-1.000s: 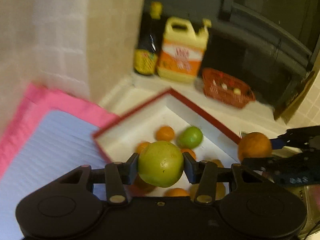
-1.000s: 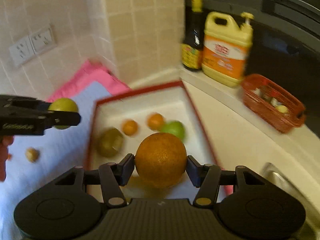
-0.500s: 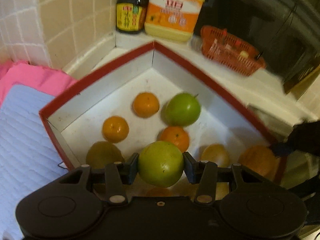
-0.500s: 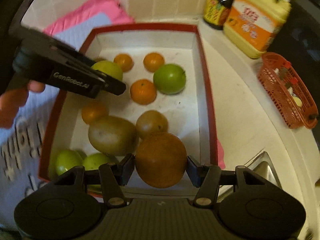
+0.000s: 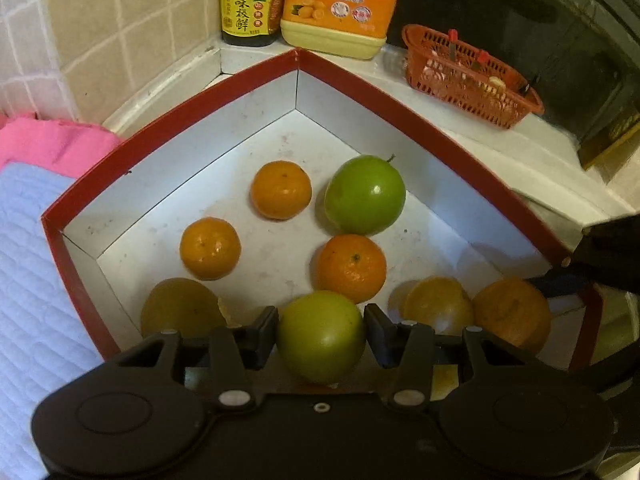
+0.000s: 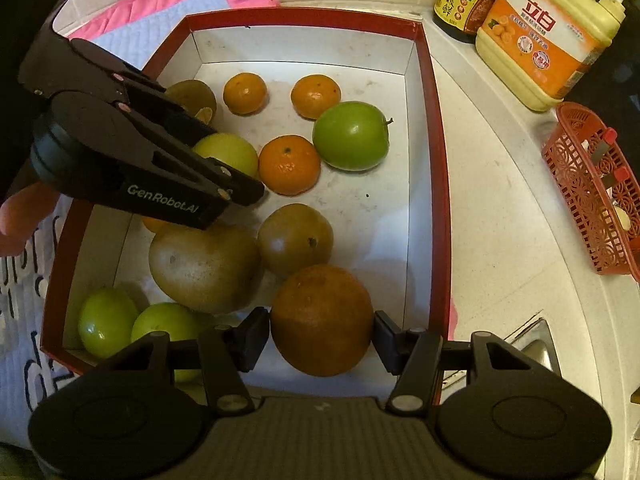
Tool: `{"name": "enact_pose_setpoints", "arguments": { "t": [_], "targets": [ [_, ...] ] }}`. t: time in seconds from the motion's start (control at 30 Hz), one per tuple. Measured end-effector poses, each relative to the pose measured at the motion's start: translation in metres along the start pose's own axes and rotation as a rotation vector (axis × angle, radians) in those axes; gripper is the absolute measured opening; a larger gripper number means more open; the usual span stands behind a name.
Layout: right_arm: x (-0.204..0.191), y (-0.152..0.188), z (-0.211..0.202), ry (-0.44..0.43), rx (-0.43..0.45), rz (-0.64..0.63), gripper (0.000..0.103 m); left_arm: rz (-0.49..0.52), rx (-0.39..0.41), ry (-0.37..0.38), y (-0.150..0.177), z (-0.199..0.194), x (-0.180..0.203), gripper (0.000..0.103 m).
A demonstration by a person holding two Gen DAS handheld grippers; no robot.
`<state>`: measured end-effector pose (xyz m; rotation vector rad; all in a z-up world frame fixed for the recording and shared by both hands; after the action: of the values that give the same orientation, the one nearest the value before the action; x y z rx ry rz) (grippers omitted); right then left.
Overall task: Organize fruits
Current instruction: 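Open both tools to drop the apple and orange in the box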
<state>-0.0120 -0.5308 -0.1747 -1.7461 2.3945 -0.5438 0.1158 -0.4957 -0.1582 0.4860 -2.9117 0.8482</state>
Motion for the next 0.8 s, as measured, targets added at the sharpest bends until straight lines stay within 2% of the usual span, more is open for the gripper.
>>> {"name": "enact_pose_setpoints", "arguments": {
  "t": [0.03,0.07,0.17,0.27,0.33,0.47,0.57,0.63,0.7,0.8],
  "targets": [
    [0.001,-0.001,0.000,-0.002,0.000,0.007,0.058,-0.015,0.007,0.010,-0.001,-0.003,-0.001,0.067],
    [0.004,-0.001,0.000,-0.004,0.000,0.013,0.059,-0.022,0.017,0.017,-0.001,-0.007,-0.002,0.068],
    [0.007,0.001,-0.010,0.000,0.022,0.034,0.059,-0.007,0.071,0.003,-0.001,-0.028,-0.003,0.068],
    [0.011,0.003,-0.029,-0.022,0.056,0.079,0.070,-0.029,0.112,-0.002,0.000,-0.051,-0.011,0.070],
    [0.013,0.006,-0.043,-0.037,0.088,0.121,0.072,-0.057,0.148,-0.004,0.003,-0.070,-0.019,0.074],
    [0.013,0.009,-0.073,-0.027,0.166,0.156,0.079,-0.116,0.219,-0.009,0.013,-0.109,-0.038,0.075],
    [0.004,0.003,-0.104,-0.025,0.248,0.145,0.083,-0.205,0.313,0.017,0.024,-0.149,-0.058,0.075],
    [-0.006,-0.008,-0.128,-0.024,0.324,0.133,0.091,-0.248,0.388,0.011,0.033,-0.181,-0.072,0.075],
    [-0.018,-0.020,-0.150,-0.021,0.409,0.117,0.099,-0.270,0.454,-0.048,0.044,-0.214,-0.081,0.075],
    [-0.040,-0.041,-0.181,-0.051,0.549,0.096,0.101,-0.311,0.549,-0.132,0.066,-0.268,-0.098,0.075]
  ]
}}
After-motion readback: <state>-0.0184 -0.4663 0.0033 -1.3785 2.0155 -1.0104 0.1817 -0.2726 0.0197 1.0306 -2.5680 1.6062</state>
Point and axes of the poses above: each gripper's, at about its wrist camera, not at the fingertips, and z roughly the way its jaws point, x to its right, y to its underside, the point moved 4 cm from there along z, roughly the way its jaws point, and after that the axes turned 3 degrees about z, right-handed, at the moved point
